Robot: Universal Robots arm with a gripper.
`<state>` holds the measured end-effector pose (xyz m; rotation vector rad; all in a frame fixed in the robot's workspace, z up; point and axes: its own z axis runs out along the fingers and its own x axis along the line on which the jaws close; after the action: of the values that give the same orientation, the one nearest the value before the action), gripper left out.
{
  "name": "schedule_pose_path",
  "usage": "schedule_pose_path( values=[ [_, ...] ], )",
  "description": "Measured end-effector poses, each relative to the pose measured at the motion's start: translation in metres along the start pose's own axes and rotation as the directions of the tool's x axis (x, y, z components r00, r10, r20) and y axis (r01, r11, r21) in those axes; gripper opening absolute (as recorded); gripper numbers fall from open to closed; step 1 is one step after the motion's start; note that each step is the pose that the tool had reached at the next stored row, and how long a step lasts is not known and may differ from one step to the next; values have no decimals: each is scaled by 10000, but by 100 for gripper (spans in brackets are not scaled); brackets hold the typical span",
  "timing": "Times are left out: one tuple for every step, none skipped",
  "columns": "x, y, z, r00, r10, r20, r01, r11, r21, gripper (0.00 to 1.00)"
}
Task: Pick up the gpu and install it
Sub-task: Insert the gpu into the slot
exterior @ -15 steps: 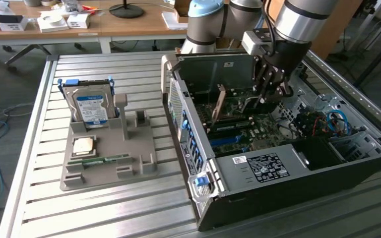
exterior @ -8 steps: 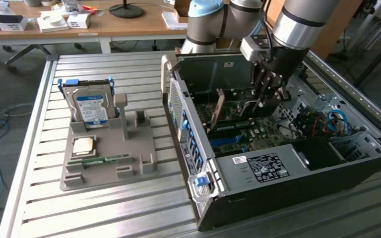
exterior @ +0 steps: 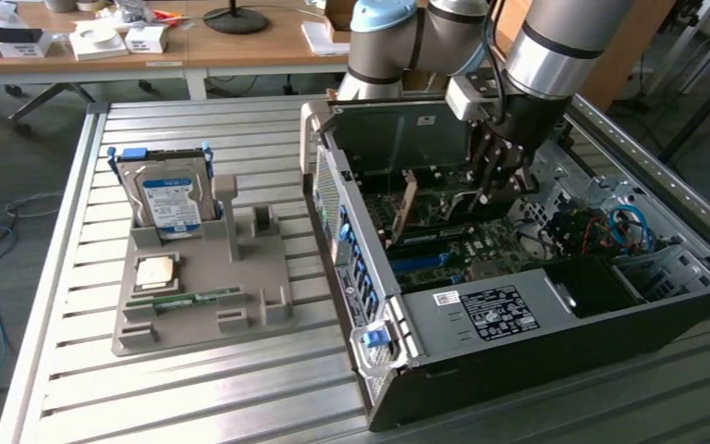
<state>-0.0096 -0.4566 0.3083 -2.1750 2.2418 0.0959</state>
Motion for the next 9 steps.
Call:
schedule_pose_path(
  values=[
    [0, 0, 0, 10000, 0, 0, 0, 10000, 0, 27],
    [0, 0, 0, 10000, 0, 1, 0, 10000, 0, 27],
    [0, 0, 6, 10000, -1, 11, 1, 10000, 2, 27],
    [1, -1, 16, 10000, -2, 17, 2, 10000, 2, 27],
    [3, -1, 28, 10000, -3, 21, 3, 10000, 1, 27],
    [4, -1, 39, 10000, -6, 23, 6, 10000, 0, 27],
    [6, -2, 52, 10000, -10, 30, 10, 10000, 0, 27],
    [7, -2, 63, 10000, -14, 36, 14, 10000, -1, 27],
    [9, -3, 73, 10000, -19, 42, 19, 10000, -1, 27]
  ],
)
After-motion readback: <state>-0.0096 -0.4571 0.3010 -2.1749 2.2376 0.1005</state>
